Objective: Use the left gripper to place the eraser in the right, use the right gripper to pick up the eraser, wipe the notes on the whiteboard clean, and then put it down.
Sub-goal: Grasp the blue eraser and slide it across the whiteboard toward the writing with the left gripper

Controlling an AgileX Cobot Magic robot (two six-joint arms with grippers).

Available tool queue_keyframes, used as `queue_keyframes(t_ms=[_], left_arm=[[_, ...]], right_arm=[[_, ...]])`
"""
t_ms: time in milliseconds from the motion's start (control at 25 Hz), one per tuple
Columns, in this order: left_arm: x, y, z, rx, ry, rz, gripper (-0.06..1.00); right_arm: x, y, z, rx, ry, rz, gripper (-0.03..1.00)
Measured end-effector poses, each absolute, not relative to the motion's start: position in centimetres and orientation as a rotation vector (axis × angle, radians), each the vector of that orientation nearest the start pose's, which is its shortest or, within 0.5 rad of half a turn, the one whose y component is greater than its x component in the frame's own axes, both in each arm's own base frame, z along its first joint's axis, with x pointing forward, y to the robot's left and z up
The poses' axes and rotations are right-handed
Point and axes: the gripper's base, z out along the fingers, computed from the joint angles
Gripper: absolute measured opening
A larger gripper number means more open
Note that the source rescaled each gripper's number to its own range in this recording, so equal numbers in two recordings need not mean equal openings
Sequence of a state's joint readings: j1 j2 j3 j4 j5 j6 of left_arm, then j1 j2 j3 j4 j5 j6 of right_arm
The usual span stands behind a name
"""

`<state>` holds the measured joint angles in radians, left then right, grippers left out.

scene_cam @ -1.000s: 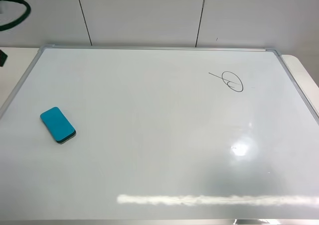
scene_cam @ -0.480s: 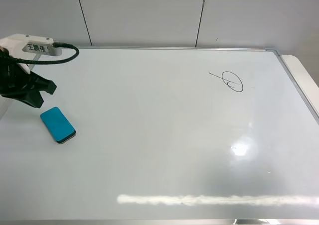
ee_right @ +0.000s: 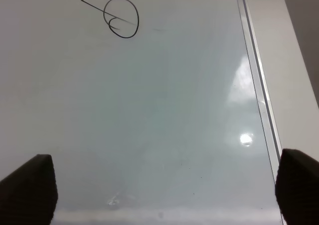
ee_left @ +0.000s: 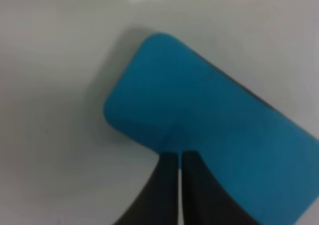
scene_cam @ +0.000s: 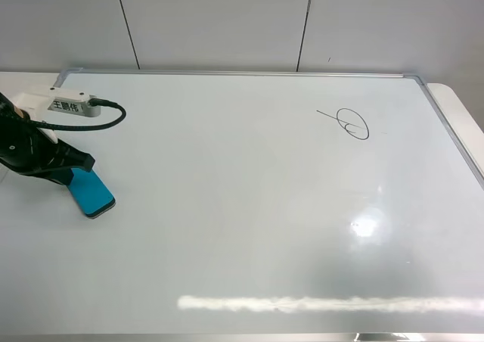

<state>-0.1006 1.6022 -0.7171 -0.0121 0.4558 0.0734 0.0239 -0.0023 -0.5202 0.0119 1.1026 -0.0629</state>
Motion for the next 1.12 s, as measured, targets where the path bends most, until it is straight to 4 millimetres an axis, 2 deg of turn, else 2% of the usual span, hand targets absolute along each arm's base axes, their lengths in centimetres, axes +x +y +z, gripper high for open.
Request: queue_keyframes(t_ms=[280,600,840,1040,1080,1120], left_arm=[[27.1,-3.1,13.2,0.245,2.841,-0.017,0.00],[27.3,-3.8,12.8,0.282,2.836,-0.015,0.00],[27.6,-6.4,12.8,0.324,2.755,-0.054,0.00],[27.6,-10.4,12.2,0.420,2.727,-0.109,0.00],[27.6,-10.4,12.2,0.420,2.727,-0.109,0.00],[27.6,-11.4,12.0,0.449,2.721,-0.121,0.00]], right_arm=[[-0.9,0.1,27.9,-0.091,2.062,-0.010,0.73],[-0.9,0.1,27.9,-0.091,2.062,-0.010,0.73],[-0.9,0.1,27.9,-0.091,2.062,-0.010,0.73],[-0.9,0.1,27.9,-0.091,2.062,-0.010,0.73],[-0.9,0.1,27.9,-0.091,2.062,-0.010,0.73],[-0.9,0.1,27.9,-0.091,2.062,-0.010,0.73]])
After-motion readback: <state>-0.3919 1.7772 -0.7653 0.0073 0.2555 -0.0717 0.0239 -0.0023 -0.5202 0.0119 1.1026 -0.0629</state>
